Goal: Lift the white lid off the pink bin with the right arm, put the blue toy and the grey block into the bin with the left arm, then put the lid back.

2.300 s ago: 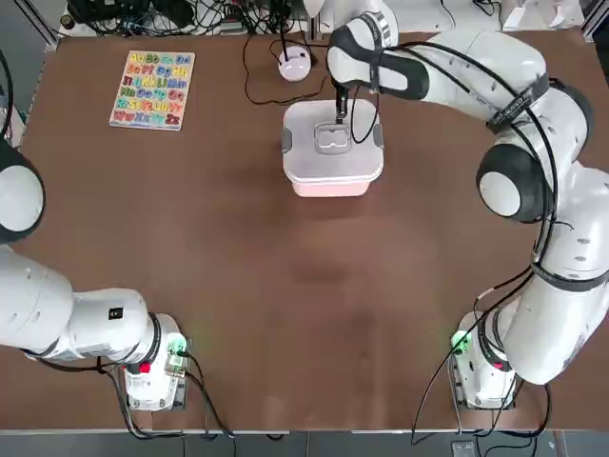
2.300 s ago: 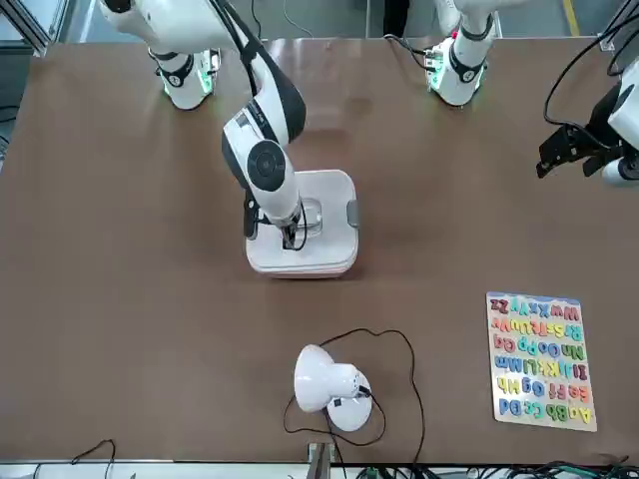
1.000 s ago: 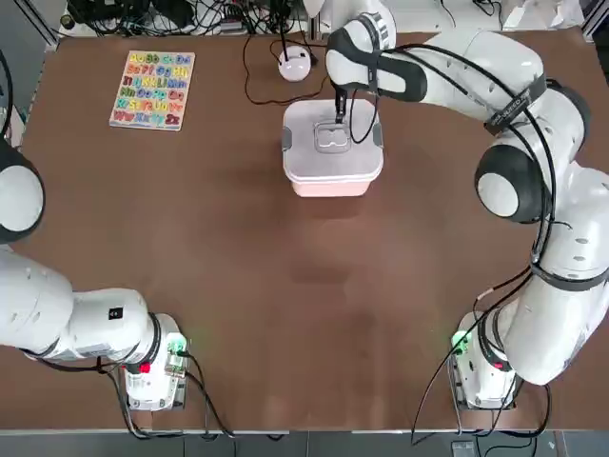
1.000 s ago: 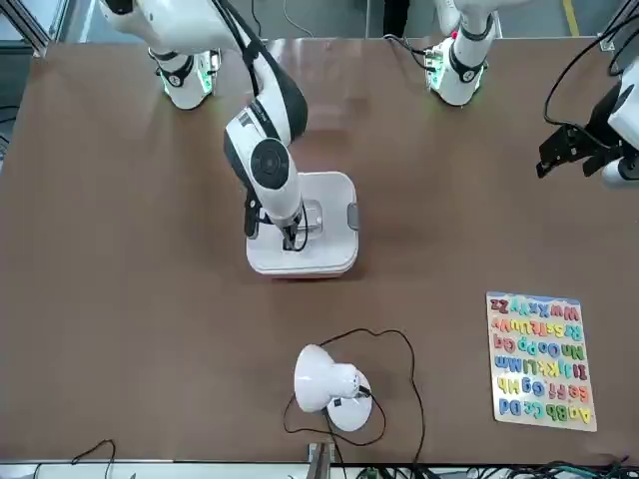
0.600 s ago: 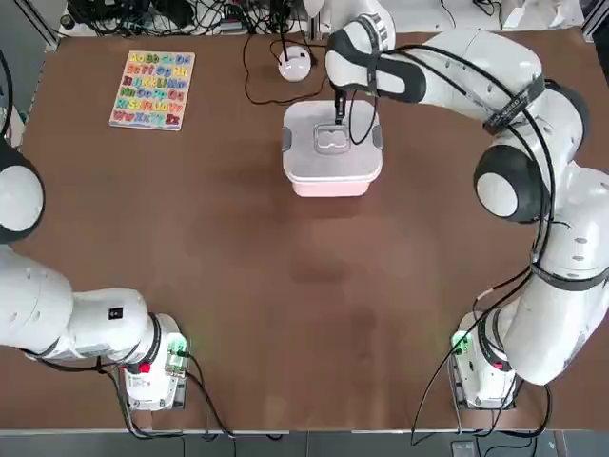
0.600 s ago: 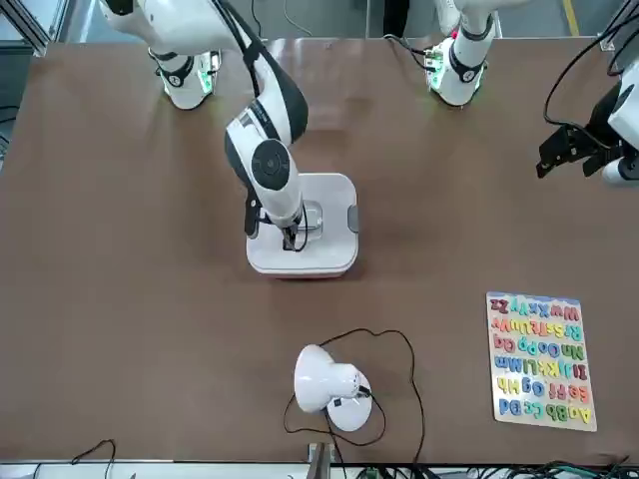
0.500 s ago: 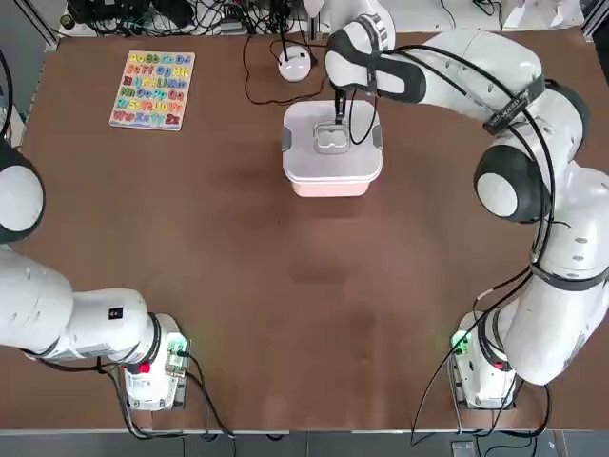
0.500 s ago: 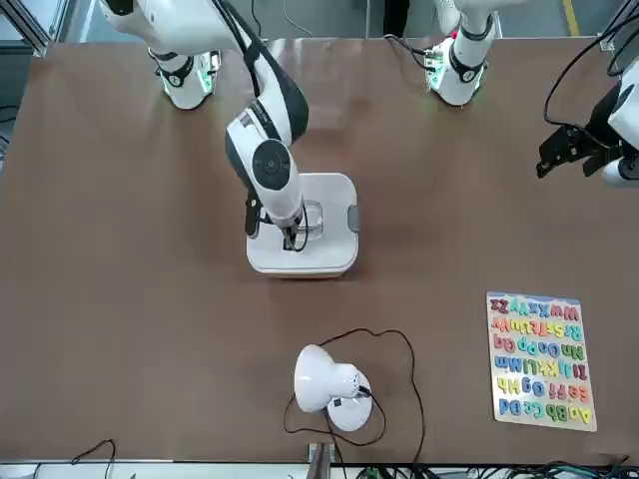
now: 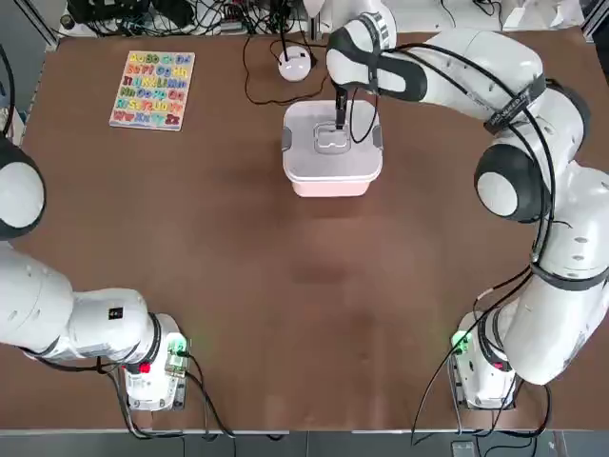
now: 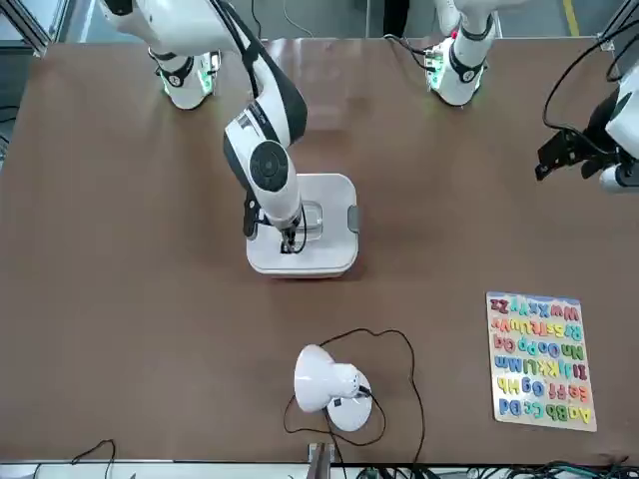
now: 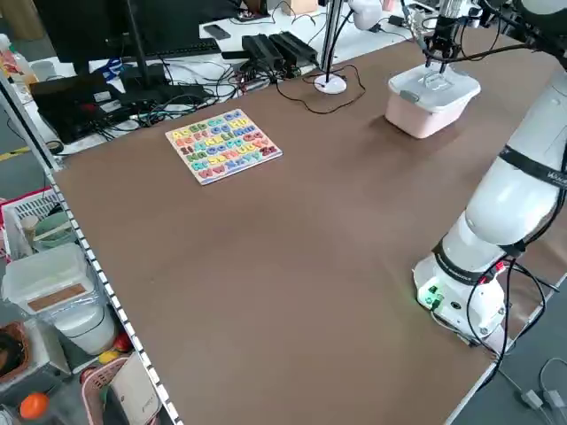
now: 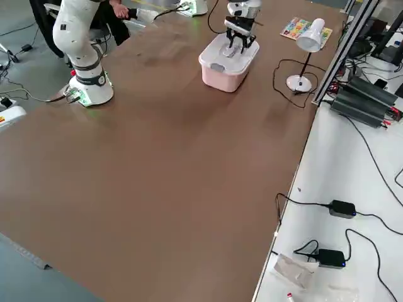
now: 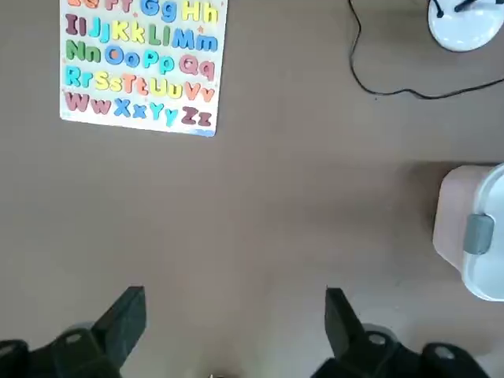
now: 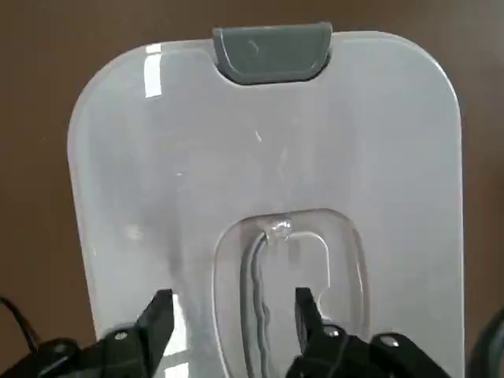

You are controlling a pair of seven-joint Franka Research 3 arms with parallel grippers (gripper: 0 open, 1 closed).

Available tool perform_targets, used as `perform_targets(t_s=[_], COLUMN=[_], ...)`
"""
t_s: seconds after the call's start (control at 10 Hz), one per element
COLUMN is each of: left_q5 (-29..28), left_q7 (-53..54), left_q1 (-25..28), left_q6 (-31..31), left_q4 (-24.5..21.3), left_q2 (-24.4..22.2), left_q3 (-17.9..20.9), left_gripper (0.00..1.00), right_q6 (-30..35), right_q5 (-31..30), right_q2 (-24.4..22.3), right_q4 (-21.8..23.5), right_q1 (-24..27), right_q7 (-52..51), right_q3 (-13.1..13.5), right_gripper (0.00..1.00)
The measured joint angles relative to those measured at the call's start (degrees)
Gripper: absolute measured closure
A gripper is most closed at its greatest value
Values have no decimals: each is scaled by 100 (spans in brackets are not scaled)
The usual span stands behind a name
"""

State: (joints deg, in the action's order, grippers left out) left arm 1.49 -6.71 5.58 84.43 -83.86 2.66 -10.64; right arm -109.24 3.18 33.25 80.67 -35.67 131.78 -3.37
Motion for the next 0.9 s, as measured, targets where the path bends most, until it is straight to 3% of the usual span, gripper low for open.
perform_targets(t_s=[0.1, 0.3, 0.6, 0.9], left_q5=[0, 0, 0, 0], left_q7=[0, 0, 0, 0], left_q1=[-2, -6, -7, -2], left_q6=[-78, -155, -159, -160], left_q4=[0, 2, 2, 2], left_q2=[5, 5, 5, 5], left_q3=[0, -1, -2, 0], left_gripper=[0, 0, 0, 0], right_q6=[73, 492, 1044, 1202], right_q5=[-7, -25, -149, -480], right_q2=[-1, -38, -364, -397], right_q4=[-29, -249, -376, -354], right_q1=[14, 231, 854, 1638], right_q7=[-82, -955, -3616, -6394], right_q3=[6, 25, 42, 62], right_gripper=[14, 13, 13, 13])
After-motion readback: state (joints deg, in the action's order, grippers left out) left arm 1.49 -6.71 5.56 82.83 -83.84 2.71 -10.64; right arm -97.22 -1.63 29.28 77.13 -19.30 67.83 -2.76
